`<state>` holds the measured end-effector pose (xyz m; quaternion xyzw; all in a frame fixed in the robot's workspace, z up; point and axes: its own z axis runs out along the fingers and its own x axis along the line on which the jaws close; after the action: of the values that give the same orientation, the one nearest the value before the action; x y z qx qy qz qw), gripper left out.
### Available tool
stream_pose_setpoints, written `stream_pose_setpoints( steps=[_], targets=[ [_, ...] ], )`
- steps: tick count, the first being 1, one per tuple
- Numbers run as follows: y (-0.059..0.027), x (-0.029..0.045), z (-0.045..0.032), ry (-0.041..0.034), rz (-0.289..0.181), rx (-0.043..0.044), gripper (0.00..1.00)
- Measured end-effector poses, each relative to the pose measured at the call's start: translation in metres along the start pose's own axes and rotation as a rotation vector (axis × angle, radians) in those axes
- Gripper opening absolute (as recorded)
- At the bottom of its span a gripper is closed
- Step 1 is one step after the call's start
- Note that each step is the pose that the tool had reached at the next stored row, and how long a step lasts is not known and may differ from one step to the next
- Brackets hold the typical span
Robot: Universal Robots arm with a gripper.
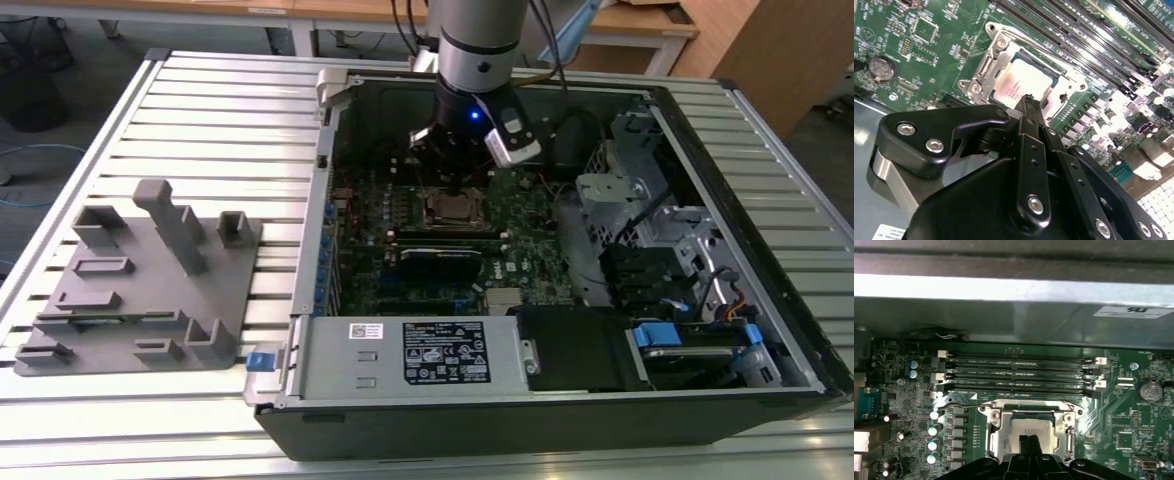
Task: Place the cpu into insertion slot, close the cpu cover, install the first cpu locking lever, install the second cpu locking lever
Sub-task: 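Close the cpu cover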
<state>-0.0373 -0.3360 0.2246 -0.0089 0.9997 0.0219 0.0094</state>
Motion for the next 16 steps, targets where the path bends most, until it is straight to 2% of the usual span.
stream_pose_setpoints(
  steps=[6,10,16],
  targets=[
    [-0.002,0.0093,0.0017,0.0,0.0,0.0015,0.11],
    [-0.003,0.0133,0.007,0.0002,0.0,0.0027,0.11],
    [-0.0034,0.0205,0.0108,0.0001,0.0,0.0032,0.11]
  ],
)
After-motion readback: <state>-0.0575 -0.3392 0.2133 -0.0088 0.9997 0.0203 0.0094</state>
